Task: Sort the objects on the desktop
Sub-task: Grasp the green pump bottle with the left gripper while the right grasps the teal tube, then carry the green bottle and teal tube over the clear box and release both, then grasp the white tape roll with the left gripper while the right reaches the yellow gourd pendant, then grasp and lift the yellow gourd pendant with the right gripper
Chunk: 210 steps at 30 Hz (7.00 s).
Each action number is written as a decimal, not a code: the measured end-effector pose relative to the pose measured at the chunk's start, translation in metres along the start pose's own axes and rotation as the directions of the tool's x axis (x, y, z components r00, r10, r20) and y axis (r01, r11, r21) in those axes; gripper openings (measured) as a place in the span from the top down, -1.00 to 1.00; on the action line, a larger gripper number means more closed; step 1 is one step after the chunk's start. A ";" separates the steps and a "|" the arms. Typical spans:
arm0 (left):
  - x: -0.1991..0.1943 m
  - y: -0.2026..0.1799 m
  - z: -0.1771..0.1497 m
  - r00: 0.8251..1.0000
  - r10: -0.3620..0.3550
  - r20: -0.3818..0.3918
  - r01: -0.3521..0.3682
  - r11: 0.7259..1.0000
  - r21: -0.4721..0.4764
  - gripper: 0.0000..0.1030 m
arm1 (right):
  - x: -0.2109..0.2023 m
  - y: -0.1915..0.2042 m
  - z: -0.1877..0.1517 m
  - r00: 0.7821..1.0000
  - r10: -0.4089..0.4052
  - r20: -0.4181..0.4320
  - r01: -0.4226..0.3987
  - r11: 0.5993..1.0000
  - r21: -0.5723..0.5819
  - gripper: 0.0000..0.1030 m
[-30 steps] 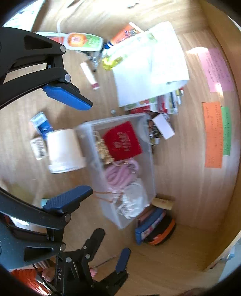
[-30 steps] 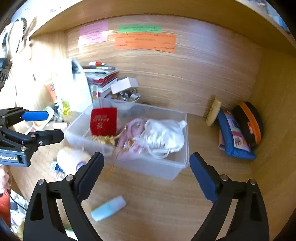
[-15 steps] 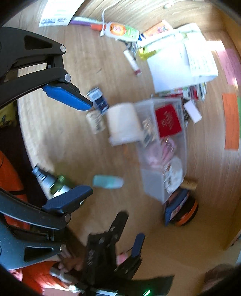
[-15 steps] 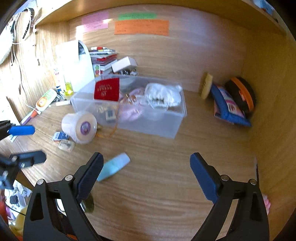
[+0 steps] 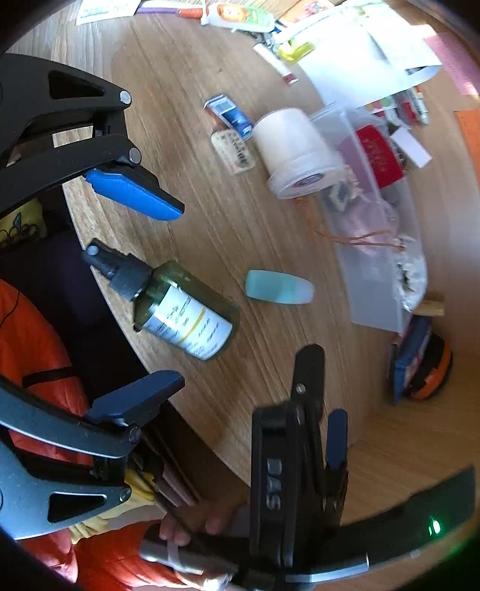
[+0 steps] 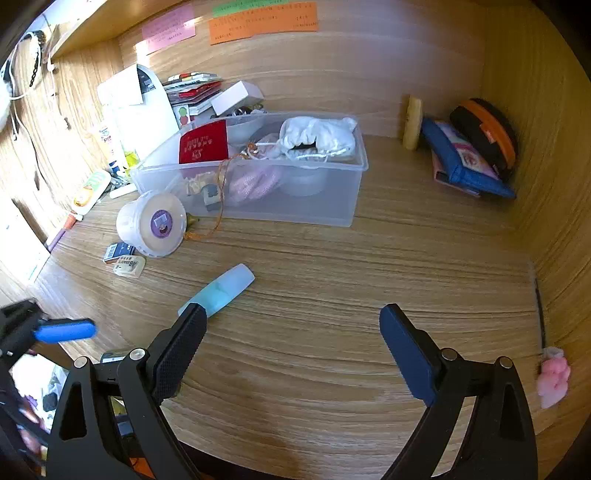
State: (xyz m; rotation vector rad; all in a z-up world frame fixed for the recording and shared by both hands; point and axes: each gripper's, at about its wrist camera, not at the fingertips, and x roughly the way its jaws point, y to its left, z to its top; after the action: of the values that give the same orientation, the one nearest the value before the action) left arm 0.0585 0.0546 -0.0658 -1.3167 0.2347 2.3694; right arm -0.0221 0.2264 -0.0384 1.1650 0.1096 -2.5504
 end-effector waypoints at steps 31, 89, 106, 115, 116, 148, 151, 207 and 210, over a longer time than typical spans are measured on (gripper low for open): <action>-0.013 0.089 0.040 0.989 0.032 0.142 -0.002 0.977 -0.211 0.19 | 0.064 0.058 0.009 0.995 0.019 -0.097 -0.033 0.989 -0.144 -0.07; 0.040 0.151 0.164 0.984 0.032 0.176 0.010 0.973 -0.231 0.19 | 0.090 0.028 0.165 0.996 0.064 0.067 -0.056 0.991 -0.126 0.55; 0.055 0.142 0.164 0.993 -0.016 0.117 0.036 0.984 -0.175 -0.01 | 0.106 0.030 0.157 0.999 0.049 0.015 -0.046 0.987 -0.152 0.55; 0.028 0.140 0.161 0.985 -0.004 0.170 0.033 0.984 -0.172 -0.06 | 0.075 0.034 0.158 0.996 0.033 0.078 -0.020 0.987 -0.162 0.17; 0.023 0.141 0.160 0.984 0.001 0.176 0.030 0.985 -0.173 -0.14 | 0.069 0.034 0.158 0.996 0.033 0.088 -0.018 0.987 -0.160 0.11; 0.054 0.126 0.084 1.000 0.006 0.008 -0.004 0.980 -0.200 -0.34 | 0.028 0.035 0.071 0.998 0.049 0.026 -0.046 0.992 -0.122 -0.39; 0.048 0.129 0.080 0.999 0.021 0.030 -0.014 0.976 -0.216 -0.30 | 0.032 0.042 0.067 0.998 0.065 0.006 -0.063 0.989 -0.135 -0.39; -0.026 0.193 0.057 0.973 0.063 0.224 0.026 0.928 -0.373 -0.28 | 0.113 0.134 0.083 0.969 0.131 -0.210 -0.171 0.968 -0.184 0.45; -0.026 0.195 0.055 0.973 0.063 0.223 0.025 0.928 -0.372 -0.28 | 0.116 0.140 0.085 0.972 0.118 -0.204 -0.157 0.970 -0.186 0.38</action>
State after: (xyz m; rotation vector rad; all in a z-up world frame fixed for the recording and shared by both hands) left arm -0.0574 -0.1091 -0.0249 -1.1758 -0.2904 2.6464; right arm -0.1078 0.0459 -0.0594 1.2871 0.3134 -2.2434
